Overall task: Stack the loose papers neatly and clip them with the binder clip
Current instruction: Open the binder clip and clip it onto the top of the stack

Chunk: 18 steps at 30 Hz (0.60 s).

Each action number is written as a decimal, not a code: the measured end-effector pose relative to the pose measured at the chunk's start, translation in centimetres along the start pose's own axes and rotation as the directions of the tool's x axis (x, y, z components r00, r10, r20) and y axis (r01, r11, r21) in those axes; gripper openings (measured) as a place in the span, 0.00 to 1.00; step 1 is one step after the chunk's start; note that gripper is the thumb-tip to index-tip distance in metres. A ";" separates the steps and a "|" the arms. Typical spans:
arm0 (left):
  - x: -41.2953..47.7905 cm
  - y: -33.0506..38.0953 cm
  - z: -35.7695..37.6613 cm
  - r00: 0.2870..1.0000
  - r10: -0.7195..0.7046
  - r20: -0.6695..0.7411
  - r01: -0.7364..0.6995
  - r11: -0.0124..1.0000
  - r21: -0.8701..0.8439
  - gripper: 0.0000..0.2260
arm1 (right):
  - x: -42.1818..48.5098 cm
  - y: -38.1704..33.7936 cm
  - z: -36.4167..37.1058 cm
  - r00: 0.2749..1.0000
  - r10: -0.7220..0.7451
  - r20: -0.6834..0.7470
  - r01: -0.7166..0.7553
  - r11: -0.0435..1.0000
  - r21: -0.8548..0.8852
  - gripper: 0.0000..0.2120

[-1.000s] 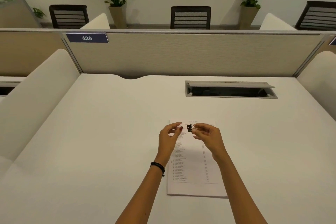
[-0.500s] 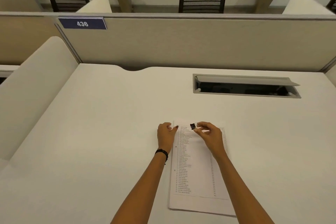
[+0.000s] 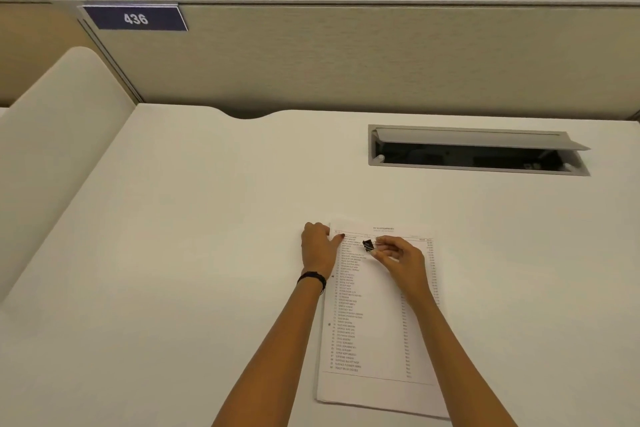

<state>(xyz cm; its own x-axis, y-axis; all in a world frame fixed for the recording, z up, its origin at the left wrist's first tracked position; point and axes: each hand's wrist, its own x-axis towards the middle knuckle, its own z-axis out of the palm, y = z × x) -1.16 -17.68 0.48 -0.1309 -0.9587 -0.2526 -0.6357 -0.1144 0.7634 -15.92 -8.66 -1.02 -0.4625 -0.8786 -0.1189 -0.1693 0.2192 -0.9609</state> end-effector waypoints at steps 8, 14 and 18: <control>0.2 0.9 -0.3 0.998 -0.025 0.060 0.037 0.979 -0.202 0.11 | 0.0 0.2 0.2 1.000 -0.013 -0.022 0.013 1.000 -0.001 0.12; 0.3 1.4 0.8 0.975 0.205 0.085 -0.208 0.978 0.031 0.17 | 0.0 0.3 0.3 0.999 -0.017 -0.032 0.017 1.000 0.001 0.13; 0.4 1.1 1.3 0.970 0.233 0.071 -0.239 0.966 0.096 0.10 | 0.0 0.0 0.2 0.999 -0.011 -0.035 0.012 1.000 0.015 0.14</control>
<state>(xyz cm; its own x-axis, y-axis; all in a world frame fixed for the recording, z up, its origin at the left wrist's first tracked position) -2.89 -17.81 0.40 -0.3294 -0.9378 -0.1098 -0.6561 0.1437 0.7409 -15.78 -8.72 -1.04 -0.4905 -0.8657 -0.0995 -0.1619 0.2027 -0.9658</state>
